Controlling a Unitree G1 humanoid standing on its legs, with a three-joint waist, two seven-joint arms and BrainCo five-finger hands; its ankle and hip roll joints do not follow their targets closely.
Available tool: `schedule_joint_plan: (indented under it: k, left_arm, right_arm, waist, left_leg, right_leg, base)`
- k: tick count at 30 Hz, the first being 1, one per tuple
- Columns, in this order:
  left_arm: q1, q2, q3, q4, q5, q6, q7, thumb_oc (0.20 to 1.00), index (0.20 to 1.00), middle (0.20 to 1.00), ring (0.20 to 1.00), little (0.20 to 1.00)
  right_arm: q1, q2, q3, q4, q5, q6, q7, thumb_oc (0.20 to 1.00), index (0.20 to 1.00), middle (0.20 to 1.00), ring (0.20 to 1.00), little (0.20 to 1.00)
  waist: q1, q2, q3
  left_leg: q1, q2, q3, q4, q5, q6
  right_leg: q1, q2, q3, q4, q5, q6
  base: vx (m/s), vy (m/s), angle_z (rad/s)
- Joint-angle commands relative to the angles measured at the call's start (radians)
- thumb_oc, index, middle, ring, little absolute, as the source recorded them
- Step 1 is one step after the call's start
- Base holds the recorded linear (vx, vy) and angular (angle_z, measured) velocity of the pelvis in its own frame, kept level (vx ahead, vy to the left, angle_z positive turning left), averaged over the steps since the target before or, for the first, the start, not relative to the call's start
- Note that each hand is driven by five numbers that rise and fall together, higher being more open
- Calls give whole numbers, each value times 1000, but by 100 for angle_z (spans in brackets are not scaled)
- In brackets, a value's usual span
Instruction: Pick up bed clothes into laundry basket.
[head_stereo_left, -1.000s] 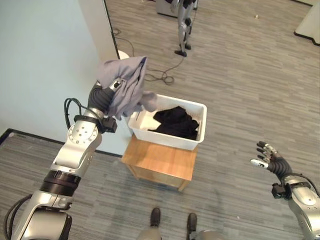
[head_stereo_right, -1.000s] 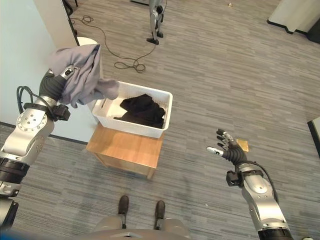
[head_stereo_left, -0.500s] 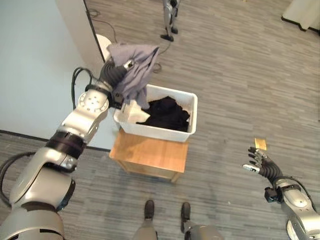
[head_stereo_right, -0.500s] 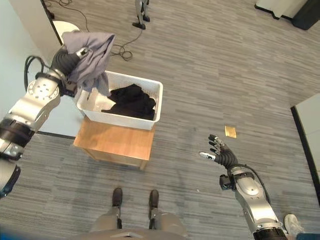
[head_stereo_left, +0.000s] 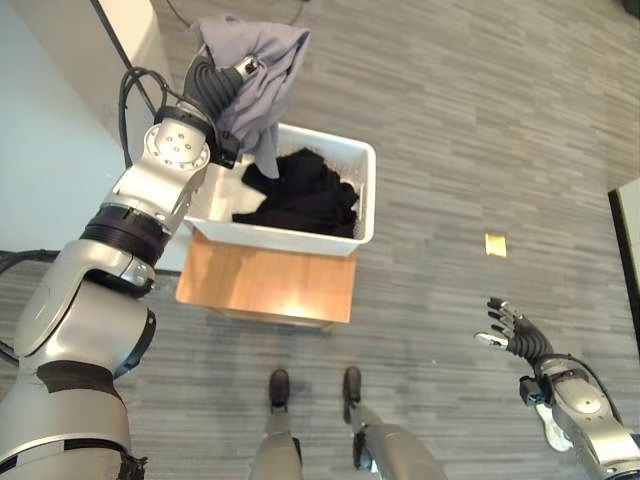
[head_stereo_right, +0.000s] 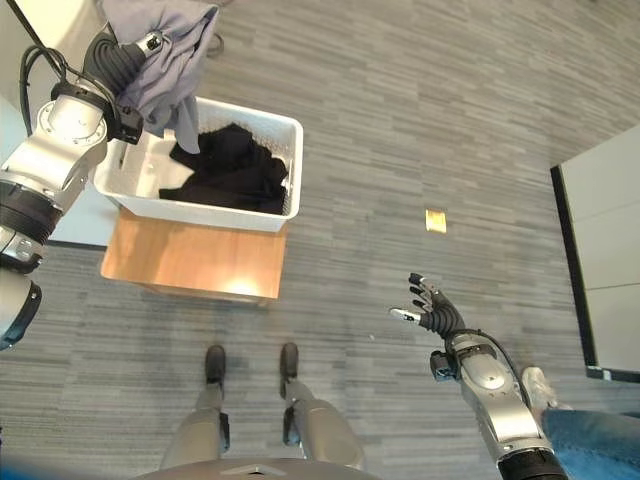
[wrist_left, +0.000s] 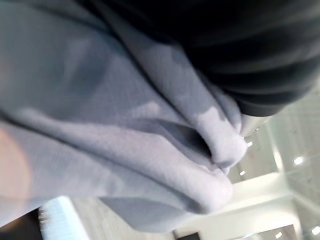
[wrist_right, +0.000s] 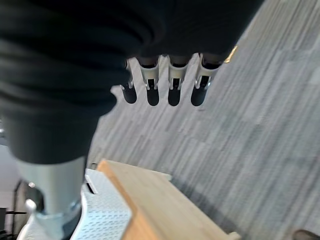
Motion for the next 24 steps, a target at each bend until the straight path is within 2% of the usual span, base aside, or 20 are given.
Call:
schedule_joint_plan:
  k: [1,2,3,4,5,13,20,23,24]
  left_arm:
    - [-165,-25,4,63,76,-44,2,200,200,200,200,200]
    - [-165,-30,-6,76,93,-38,-6,200,200,200,200,200]
    - [-168,-36,-13,87,106,-34,-12,429,429,429,429,429]
    - [-170,-48,-28,109,137,-24,-27,896,896,896,896,896]
    - [-182,-51,-50,117,157,-20,-36,1000,1000,1000,1000,1000]
    - [-133,-67,-79,4,267,-6,-79,1000,1000,1000,1000,1000]
    - [-76,-89,-52,-57,259,-12,-80,1000,1000,1000,1000,1000]
    - [12,-56,6,-158,209,-25,-78,1000,1000,1000,1000,1000]
    - [156,-48,110,-261,119,-49,-70,1000,1000,1000,1000,1000]
  right_arm:
    - [-59,13,-47,-15,-24,-61,-33,1000,1000,1000,1000,1000]
    - [-63,15,-43,-11,-27,-62,-36,1000,1000,1000,1000,1000]
    - [-67,19,-37,-7,-28,-64,-37,1000,1000,1000,1000,1000]
    - [-73,24,-28,-1,-31,-66,-40,1000,1000,1000,1000,1000]
    - [-79,24,-22,6,-32,-67,-42,1000,1000,1000,1000,1000]
    - [-43,40,-43,-8,-64,-76,-40,1000,1000,1000,1000,1000]
    - [-45,35,-36,-8,-65,-74,-38,1000,1000,1000,1000,1000]
    - [-38,27,-48,-26,-64,-72,-29,1000,1000,1000,1000,1000]
    - [-22,30,-78,-42,-62,-64,-22,1000,1000,1000,1000,1000]
  waist:
    - [12,26,71]
    - [11,23,77]
    - [11,19,82]
    - [9,17,87]
    - [9,16,91]
    - [24,33,112]
    - [34,51,102]
    - [46,62,86]
    - [62,74,63]
  left_leg:
    - [49,13,-17,5,-37,2]
    - [43,13,-17,5,-35,2]
    - [37,14,-18,5,-33,3]
    - [32,14,-17,5,-31,3]
    - [27,14,-20,5,-31,4]
    - [20,1,-35,5,-34,12]
    - [41,-4,-41,5,-36,12]
    - [64,-7,-42,5,-42,12]
    - [97,-14,-43,5,-51,12]
  right_leg:
    - [81,-12,-25,13,-31,94]
    - [76,-11,-24,13,-28,95]
    - [69,-10,-23,13,-26,95]
    - [63,-8,-20,13,-22,95]
    - [57,-8,-19,13,-17,96]
    - [49,-12,-27,13,-24,92]
    - [69,-12,-31,13,-34,87]
    - [92,-16,-34,13,-41,84]
    - [128,-20,-38,13,-55,77]
  base:
    - [-6,9,-7]
    - [-9,10,-8]
    - [-7,12,-7]
    - [-17,5,-6]
    - [-19,13,-4]
    - [-2,1,-1]
    - [1,-5,0]
    - [23,-22,-1]
    - [48,-28,-1]
